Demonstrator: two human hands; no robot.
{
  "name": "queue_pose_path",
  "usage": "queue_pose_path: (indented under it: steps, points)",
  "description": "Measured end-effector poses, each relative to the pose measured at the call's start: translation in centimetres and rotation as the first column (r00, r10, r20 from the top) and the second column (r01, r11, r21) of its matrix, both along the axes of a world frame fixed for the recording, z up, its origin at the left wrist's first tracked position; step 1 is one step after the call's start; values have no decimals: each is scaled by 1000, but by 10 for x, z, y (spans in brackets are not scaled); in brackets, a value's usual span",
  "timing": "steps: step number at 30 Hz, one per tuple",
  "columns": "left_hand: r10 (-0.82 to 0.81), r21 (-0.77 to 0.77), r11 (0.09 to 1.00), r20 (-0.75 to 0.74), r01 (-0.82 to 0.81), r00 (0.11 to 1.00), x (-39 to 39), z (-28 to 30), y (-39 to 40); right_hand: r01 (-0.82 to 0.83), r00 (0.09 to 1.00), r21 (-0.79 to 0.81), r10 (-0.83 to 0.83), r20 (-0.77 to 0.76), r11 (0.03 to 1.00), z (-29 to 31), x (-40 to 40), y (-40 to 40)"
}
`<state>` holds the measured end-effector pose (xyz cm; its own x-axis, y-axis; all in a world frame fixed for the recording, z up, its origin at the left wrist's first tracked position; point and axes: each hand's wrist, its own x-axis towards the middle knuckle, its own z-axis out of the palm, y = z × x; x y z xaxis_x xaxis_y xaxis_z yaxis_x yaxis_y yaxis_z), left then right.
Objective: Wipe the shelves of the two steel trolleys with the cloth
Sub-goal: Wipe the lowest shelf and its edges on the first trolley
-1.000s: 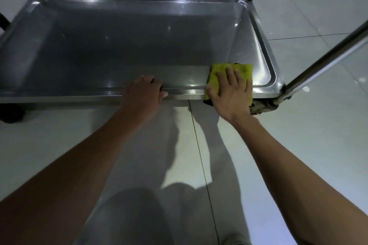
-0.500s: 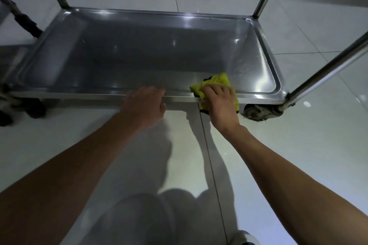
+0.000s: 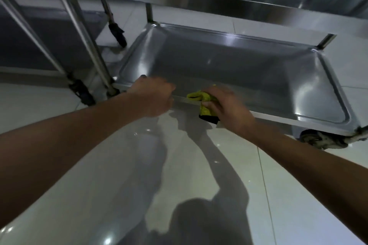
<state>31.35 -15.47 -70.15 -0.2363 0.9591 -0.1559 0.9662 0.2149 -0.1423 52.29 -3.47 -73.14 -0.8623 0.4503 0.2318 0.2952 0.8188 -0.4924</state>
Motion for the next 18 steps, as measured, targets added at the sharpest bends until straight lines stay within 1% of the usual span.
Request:
queue_pose_path:
  steps: [3,5,7,12,14,16,18]
  points:
    - [72,37,997,48,-74,996,-28,2,-29,-52,997,23,50,65,998,12,-38,-24]
    - [73,63,995,65,-77,995,-47,-2,-47,-83,992,29,79,98,996,16,-66,-38]
    - [101,89,989,143,-115,984,-65,-6,-64,-110,987,30,106,117,993,16,-96,-53]
    - [223,105,957,338,-272,915,-112,-23,-105,-156,986,30,153,72,987,8,-169,-81]
    - [278,90,940,357,-329,892,-128,-33,-121,-151,987,21,150,59,988,3,-194,-90]
    - [328,85,921,359,-381,874,-140,-41,-137,-151,987,-28,152,45,988,-2,-217,-100]
    - [379,88,890,406,-448,832,-150,-42,-154,-162,987,-136,162,-7,977,-5,-234,-110]
